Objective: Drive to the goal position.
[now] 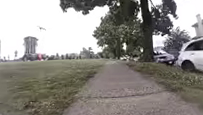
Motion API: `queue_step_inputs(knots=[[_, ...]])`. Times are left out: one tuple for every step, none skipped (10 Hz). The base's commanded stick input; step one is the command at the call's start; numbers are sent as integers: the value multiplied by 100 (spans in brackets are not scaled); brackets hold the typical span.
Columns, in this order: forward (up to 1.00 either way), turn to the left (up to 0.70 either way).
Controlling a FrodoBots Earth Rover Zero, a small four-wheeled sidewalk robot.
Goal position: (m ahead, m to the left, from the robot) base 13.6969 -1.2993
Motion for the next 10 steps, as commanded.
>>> queue_step_inputs(knots=[[70, 0], [70, 0], [70, 0], [70, -8], [70, -19], [70, -31], [70, -23], [70, -4], [70, 0], [70, 0]])
